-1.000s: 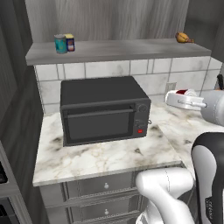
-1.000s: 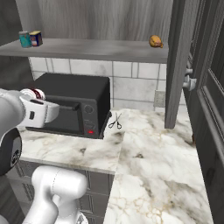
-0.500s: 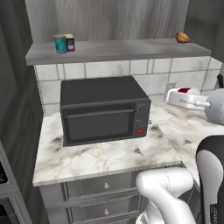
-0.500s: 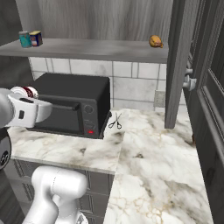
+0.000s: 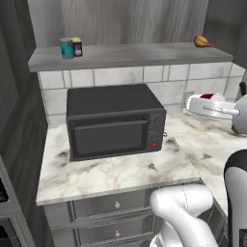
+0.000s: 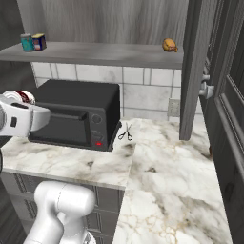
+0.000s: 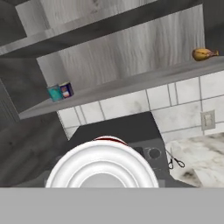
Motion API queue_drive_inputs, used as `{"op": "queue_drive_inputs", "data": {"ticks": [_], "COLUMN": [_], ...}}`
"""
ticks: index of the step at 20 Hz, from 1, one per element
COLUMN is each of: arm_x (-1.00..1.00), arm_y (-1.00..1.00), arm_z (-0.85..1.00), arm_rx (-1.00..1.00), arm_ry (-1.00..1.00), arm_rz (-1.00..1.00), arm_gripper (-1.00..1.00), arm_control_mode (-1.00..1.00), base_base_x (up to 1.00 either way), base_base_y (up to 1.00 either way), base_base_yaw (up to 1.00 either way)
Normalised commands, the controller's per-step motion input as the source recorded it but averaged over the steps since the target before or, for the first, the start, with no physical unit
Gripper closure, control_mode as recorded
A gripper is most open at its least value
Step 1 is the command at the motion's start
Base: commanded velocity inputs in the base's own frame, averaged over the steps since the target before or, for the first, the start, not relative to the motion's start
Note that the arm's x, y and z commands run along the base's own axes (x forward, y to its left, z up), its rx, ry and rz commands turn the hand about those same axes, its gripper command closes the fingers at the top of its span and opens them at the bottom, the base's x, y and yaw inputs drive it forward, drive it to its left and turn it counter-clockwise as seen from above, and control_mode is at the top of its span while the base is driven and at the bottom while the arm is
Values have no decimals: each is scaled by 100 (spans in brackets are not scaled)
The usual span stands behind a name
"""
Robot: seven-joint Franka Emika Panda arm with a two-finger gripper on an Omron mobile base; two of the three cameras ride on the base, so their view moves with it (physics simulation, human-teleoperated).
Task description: Pick the cans from the counter and place them in their designated side in the cabinet.
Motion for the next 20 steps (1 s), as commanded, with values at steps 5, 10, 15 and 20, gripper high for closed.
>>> {"op": "queue_drive_inputs", "data": {"ticks": [5,10,15,20], "arm_x": [-16,-13,-12,-4], "arm_y": [9,7,2,3], "arm_z": [12,17,25,20], "arm_rx": [0,0,0,0], "arm_ry": [0,-1,-5,-4], "arm_rz": [1,2,2,2], "arm_gripper": [100,100,100,100], "arm_control_mode": [-100,-100,-100,-100], "base_base_x": [0,0,0,0], "base_base_y": [0,0,0,0], "base_base_yaw": [0,0,0,0]}}
